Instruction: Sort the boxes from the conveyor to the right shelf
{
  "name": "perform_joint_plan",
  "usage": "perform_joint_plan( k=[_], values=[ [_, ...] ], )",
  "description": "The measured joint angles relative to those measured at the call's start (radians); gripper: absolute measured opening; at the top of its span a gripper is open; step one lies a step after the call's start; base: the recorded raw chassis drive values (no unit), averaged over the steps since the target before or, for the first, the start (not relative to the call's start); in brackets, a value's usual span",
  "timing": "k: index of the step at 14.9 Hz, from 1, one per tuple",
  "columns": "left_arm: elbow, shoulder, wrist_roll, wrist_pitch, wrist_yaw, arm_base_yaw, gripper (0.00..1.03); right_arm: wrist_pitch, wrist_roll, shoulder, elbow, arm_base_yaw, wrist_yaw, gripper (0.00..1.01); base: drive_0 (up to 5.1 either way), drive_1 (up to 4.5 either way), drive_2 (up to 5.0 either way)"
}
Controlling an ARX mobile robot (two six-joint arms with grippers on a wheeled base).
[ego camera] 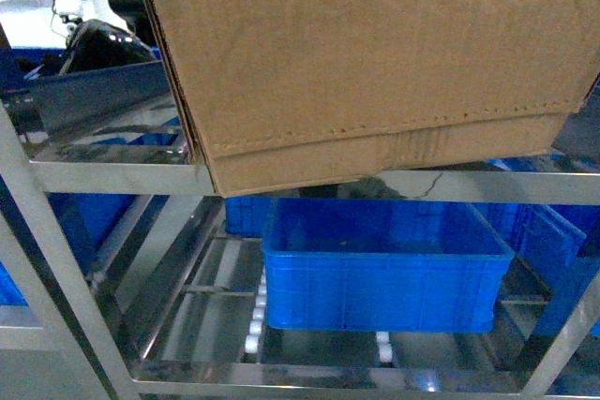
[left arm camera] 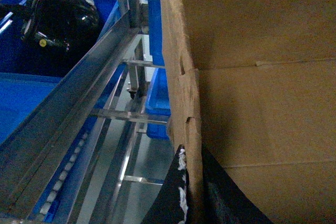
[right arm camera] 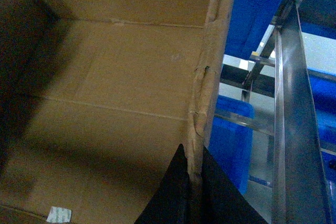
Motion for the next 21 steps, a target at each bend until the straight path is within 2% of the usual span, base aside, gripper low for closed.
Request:
perform_joint_plan(
  k=[3, 5, 7, 9, 14, 15, 17, 18, 20, 21],
  values=[
    [0.085, 0.064, 0.003, -0.013, -0.011, 0.001, 0.02, 0.003, -0.003, 0.071, 0.069, 0.002, 0.029, 0.02, 0.0, 0.00, 0.0],
    [0.133, 0.096, 0.001, -0.035, -0.015, 0.001, 0.02, 0.002, -0.018, 0.106, 0.117, 0.002, 0.039, 0.02, 0.0, 0.00, 0.0],
    [0.139, 0.106, 0.006, -0.010, -0.027, 0.001, 0.05, 0.010, -0.026, 0.111, 0.122, 0.002, 0.040, 0.02, 0.0, 0.00, 0.0],
    [0.139, 0.111, 0.005, 0.000, -0.024, -0.002, 0.29, 0.011, -0.027, 0.111, 0.123, 0.004, 0.040, 0.05, 0.0, 0.00, 0.0],
    [0.140, 0.121, 0.003, 0.006, -0.005, -0.011, 0.91, 0.011, -0.026, 0.111, 0.124, 0.027, 0.008, 0.66, 0.0, 0.00, 0.0],
    [0.140, 0.121, 0.004, 0.007, -0.003, -0.014, 1.00, 0.012, -0.026, 0.111, 0.127, 0.027, 0.000, 0.77, 0.0, 0.00, 0.0],
    [0.145, 0.121, 0.002, 0.009, -0.003, -0.015, 0.98, 0.046, -0.028, 0.111, 0.127, 0.034, -0.009, 1.00, 0.0, 0.00, 0.0],
    [0.141, 0.121, 0.002, 0.034, -0.003, -0.014, 0.98, 0.127, -0.045, 0.098, 0.097, 0.042, -0.016, 0.97, 0.0, 0.00, 0.0],
    [0.079, 0.095, 0.008, 0.117, -0.035, -0.011, 0.98, 0.266, -0.068, 0.063, 0.013, 0.061, -0.045, 0.98, 0.0, 0.00, 0.0],
    [0.045, 0.072, 0.011, 0.147, -0.051, -0.010, 0.98, 0.283, -0.079, 0.046, -0.016, 0.068, -0.044, 0.98, 0.0, 0.00, 0.0]
  ],
)
